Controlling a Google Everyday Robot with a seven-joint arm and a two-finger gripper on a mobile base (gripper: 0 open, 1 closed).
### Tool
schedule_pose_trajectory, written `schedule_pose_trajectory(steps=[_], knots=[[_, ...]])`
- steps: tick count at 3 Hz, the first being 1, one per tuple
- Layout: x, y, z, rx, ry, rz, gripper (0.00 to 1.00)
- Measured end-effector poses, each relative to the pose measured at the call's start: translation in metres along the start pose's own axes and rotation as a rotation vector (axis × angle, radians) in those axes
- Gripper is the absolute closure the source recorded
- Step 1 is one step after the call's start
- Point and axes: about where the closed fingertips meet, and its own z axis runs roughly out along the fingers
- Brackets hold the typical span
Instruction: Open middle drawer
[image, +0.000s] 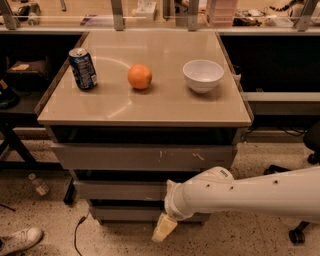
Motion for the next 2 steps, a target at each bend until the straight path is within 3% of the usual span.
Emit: schedule_pose_trajectory(steps=[2], knots=[[0.016,-0.049,0.050,0.084,-0.005,0.006,0.00]])
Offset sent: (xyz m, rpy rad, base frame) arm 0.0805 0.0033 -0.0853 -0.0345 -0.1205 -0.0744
